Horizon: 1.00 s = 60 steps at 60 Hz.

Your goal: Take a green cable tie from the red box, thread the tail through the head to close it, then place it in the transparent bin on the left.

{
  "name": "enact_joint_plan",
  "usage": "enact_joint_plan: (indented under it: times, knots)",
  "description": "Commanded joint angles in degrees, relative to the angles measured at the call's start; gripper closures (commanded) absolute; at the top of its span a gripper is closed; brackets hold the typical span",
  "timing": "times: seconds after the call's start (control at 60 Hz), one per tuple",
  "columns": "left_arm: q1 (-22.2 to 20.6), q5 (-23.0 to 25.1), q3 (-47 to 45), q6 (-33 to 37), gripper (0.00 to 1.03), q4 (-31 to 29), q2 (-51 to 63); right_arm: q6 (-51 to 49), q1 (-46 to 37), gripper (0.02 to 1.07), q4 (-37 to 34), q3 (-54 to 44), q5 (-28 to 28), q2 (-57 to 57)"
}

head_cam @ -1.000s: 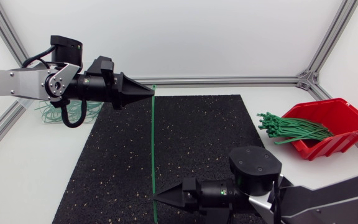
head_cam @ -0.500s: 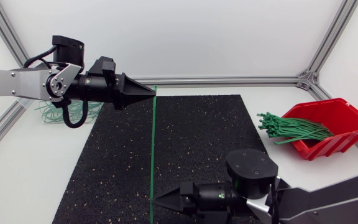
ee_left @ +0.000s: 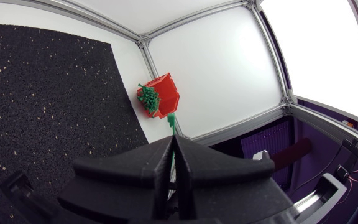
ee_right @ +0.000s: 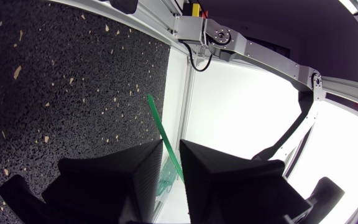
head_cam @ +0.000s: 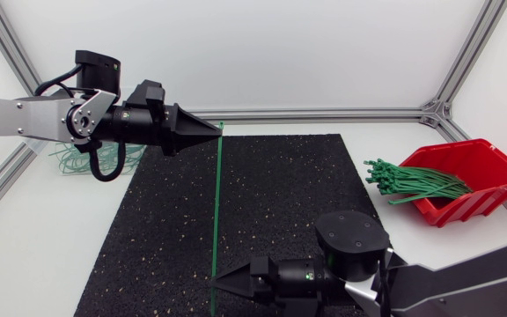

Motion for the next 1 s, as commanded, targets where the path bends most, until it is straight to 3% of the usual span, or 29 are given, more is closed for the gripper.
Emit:
enact_joint_plan:
  times: [0.0, 0.983]
  knots:
    - [-0.3, 0.7, -1.4, 0.9, 0.99, -0.5, -1.3, -1.1, 0.9, 0.79, 0.8, 1.0, 0.6, 1.0]
    - [0.5, 0.6, -1.1, 1.3, 0.99, -0.8, -1.4, -1.2, -0.6, 0.80, 0.7, -1.3, 1.0, -1.7]
